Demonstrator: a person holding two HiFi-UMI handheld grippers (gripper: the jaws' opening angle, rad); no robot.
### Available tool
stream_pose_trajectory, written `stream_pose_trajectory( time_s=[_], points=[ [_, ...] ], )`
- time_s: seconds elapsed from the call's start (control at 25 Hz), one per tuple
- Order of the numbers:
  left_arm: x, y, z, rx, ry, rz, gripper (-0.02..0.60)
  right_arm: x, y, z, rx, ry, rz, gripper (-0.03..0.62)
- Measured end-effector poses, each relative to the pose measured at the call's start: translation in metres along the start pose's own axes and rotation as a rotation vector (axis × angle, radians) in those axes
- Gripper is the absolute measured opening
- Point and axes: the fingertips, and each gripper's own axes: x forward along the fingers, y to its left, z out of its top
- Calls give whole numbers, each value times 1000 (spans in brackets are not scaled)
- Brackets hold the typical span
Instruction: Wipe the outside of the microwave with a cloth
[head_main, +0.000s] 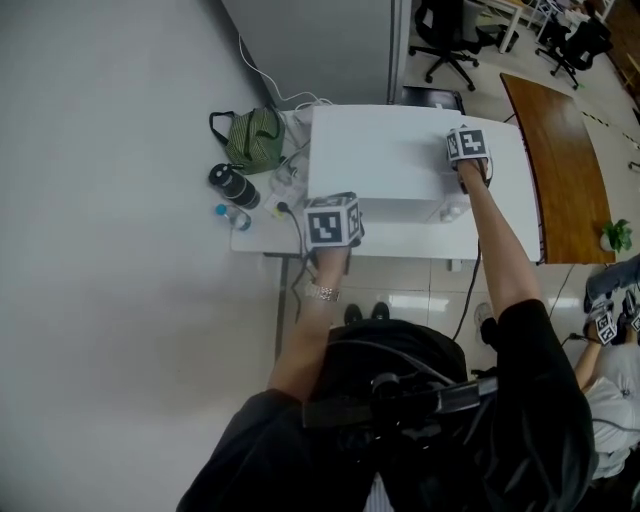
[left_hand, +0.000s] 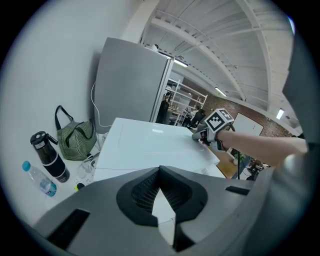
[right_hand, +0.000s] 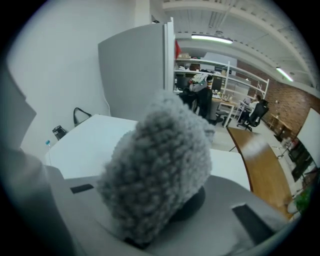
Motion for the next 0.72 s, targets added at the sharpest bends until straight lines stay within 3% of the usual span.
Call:
stream_pose_trajectory(
  time_s=[0.12,0.2,0.28,0.52,0.72],
  points=[
    [-7,6,0,-7,-7,7,3,-6,-21,-8,29,24,-36,23],
    [-13,13,-1,-16,-12,20,3,-9,-4,-3,40,13,-11,21],
    [-19,21,-3,-27,-20,35,3,-12,41,13,12,-24,62,21],
    [-33,36,-12,-57,-32,63,3,-16,238,55,-157,-112,335,21],
    [-48,44,-28,-73,-18,87,3,-1,329,39,-268,-41,426,21]
  ],
)
